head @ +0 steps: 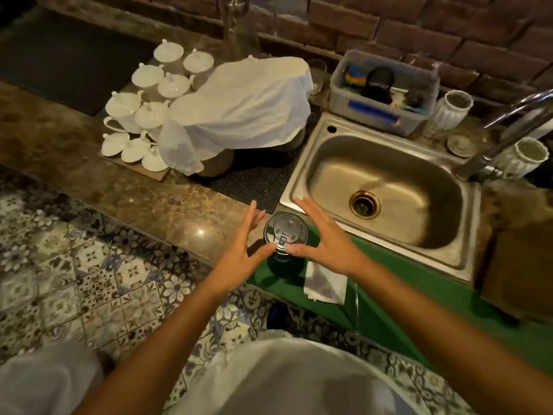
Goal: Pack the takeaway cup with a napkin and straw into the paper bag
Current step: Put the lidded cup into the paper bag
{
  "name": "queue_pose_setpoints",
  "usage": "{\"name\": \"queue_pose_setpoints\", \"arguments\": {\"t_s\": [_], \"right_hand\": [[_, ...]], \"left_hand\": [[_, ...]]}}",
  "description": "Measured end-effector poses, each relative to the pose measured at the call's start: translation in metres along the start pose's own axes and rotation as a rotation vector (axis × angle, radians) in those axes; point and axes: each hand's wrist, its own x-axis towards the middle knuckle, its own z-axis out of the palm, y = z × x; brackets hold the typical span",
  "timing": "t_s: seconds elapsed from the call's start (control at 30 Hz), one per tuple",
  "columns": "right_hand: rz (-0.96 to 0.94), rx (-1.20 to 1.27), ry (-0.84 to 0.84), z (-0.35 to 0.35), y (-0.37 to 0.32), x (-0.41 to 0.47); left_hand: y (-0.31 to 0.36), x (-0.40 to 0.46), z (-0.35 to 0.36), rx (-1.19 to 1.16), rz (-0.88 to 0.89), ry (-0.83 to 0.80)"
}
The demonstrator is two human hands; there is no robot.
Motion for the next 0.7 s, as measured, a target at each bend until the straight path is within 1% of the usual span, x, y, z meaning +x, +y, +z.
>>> {"name": "queue_pose_setpoints", "arguments": {"t_s": [0.03, 0.13, 0.27, 0.37, 0.43, 0.57, 0.7], "right_hand": [[0.008, 0.008, -0.01, 0.004, 0.003, -0.001], [0.06, 0.06, -0.023, 0.015, 0.005, -0.009], [0.099, 0.181, 0.023, 0.021, 0.002, -0.013], [0.15, 0.283, 0.046, 0.028, 0.004, -0.016], [0.167, 0.348, 0.085, 0.033, 0.006, -0.018], [0.196, 0.386, 0.17, 0.036, 0.005, -0.021], [0.17, 0.42, 0.322, 0.013, -0.009, -0.032]], "left_hand": [[-0.001, 0.001, 0.002, -0.041, 0.001, -0.043], [-0.005, 0.005, 0.005, -0.028, -0.06, -0.139], [-0.005, 0.01, 0.001, -0.011, -0.043, -0.154], [-0.005, 0.014, -0.001, -0.043, -0.068, -0.17], [-0.003, 0.017, -0.004, -0.043, -0.08, -0.19], [0.007, 0.021, -0.004, -0.055, -0.079, -0.182], [0.042, 0.02, 0.008, -0.087, -0.024, -0.188]]}}
